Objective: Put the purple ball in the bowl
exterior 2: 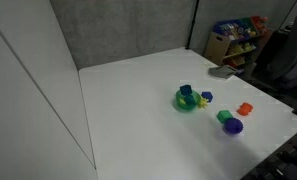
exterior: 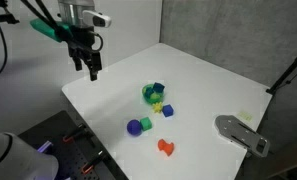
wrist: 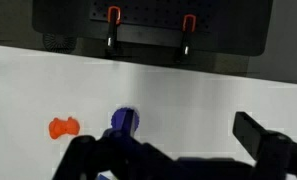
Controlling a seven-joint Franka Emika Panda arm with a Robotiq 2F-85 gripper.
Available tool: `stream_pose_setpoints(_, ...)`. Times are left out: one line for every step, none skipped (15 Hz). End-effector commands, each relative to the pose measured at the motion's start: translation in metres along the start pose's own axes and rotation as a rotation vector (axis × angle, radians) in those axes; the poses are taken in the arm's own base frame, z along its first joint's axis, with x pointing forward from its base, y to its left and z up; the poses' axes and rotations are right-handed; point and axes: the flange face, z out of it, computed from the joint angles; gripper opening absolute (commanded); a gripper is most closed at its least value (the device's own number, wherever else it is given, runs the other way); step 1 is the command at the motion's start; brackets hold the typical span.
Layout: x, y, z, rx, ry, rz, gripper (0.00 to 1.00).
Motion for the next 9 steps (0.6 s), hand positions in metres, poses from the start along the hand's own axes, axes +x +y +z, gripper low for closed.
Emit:
stream_pose_setpoints(0.000,0.000,0.000,0.000,0.000,0.000,1.00)
stream_pose_setpoints(0.000,0.000,0.000,0.000,0.000,0.000,1.00)
stream_pose_setpoints(0.005,0.004,-0.001,-0.003,0.014,0.022,1.00)
stream_pose_setpoints(0.008,0.007,-0.001,-0.003,0.021,0.033,1.00)
stream_pose_setpoints(0.013,0.011,0.000,-0.005,0.033,0.047,1.00)
stream_pose_setpoints(0.018,0.016,0.002,-0.004,0.038,0.060,1.00)
stream_pose_setpoints(0.024,0.021,0.005,-0.005,0.051,0.073,1.00)
stream_pose_setpoints(0.031,0.026,0.011,-0.006,0.055,0.087,1.00)
stream_pose_setpoints(0.037,0.032,0.020,-0.013,0.060,0.106,1.00)
